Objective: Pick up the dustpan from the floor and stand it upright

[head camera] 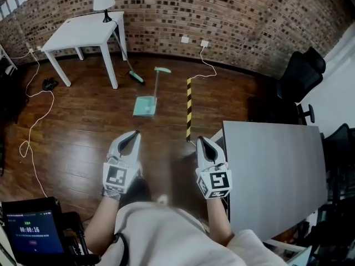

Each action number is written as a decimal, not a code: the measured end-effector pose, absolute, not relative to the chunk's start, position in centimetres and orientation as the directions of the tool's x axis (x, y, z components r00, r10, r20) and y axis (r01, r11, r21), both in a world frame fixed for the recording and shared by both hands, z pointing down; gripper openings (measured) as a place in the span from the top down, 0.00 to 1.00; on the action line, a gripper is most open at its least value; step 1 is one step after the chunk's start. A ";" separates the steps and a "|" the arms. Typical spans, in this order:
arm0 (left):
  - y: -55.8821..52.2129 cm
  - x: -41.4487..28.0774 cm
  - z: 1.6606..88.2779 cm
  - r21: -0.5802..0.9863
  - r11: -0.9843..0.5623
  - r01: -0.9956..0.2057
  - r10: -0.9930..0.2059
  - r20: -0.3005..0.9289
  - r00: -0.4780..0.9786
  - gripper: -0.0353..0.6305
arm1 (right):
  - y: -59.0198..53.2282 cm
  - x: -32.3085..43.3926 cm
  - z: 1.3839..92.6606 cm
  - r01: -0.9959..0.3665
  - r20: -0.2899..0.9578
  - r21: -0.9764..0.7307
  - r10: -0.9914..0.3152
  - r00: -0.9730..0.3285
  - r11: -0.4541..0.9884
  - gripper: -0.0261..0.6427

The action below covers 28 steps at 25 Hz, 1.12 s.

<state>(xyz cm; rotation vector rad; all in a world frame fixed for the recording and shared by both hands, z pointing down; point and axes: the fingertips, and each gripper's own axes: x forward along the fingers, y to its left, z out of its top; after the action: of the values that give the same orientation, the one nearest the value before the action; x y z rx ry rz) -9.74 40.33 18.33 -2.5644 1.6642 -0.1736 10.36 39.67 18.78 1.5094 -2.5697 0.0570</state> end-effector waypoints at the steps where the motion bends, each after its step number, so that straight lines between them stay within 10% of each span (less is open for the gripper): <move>1: 41.4 -9.7 18.1 -0.129 -0.407 -0.904 -0.914 0.050 0.404 0.95 | 40.7 10.4 18.5 -0.871 0.152 0.047 -0.865 -0.478 0.489 0.94; 28: 47.0 -12.9 15.8 -0.134 -0.463 -0.876 -0.886 0.031 0.463 0.95 | 47.1 7.9 13.9 -0.917 0.096 0.066 -0.918 -0.386 0.392 0.94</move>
<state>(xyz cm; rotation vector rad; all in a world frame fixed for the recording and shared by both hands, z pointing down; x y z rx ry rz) -12.91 46.97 15.83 -2.6015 1.5715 -0.1461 7.88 47.07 13.93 1.6701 -2.5220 -0.0026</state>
